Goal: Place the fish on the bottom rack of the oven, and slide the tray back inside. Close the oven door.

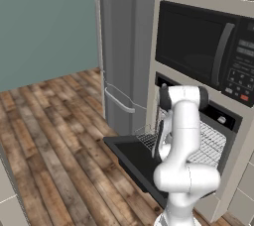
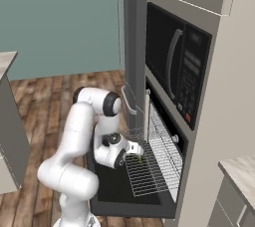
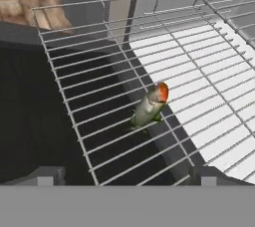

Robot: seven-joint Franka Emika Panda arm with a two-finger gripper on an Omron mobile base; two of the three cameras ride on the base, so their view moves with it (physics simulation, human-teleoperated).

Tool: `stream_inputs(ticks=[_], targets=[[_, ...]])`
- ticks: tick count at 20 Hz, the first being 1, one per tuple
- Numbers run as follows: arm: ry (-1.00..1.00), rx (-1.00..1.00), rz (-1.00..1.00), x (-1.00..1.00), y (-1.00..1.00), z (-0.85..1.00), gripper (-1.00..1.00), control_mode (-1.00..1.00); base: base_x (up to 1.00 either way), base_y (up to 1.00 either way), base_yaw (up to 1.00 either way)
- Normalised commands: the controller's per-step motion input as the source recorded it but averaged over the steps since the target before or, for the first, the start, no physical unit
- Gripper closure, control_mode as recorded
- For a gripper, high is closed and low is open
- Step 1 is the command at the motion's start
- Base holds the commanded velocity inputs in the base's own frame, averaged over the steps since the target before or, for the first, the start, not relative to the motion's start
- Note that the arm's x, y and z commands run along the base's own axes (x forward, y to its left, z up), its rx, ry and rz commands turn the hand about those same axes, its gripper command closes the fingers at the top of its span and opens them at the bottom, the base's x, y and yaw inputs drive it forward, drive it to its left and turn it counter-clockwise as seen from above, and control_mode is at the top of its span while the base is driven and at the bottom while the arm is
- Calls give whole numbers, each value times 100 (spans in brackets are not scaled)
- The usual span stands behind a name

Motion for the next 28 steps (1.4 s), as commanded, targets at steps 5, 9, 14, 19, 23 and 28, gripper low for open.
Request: stream_inputs(ticks=[5, 9, 14, 19, 23, 28], targets=[[-5, 3, -47, -33, 33, 31, -100, -100, 0, 0, 0], [-2, 7, -51, -15, 29, 0, -100, -100, 0, 0, 0], [0, 14, -32, -1, 28, 0, -100, -100, 0, 0, 0], [-1, 15, -11, 0, 18, -8, -100, -100, 0, 0, 0], [-10, 7, -2, 0, 9, -44, -100, -100, 0, 0, 0], [-13, 0, -1, 1, 29, -64, -100, -100, 0, 0, 0]])
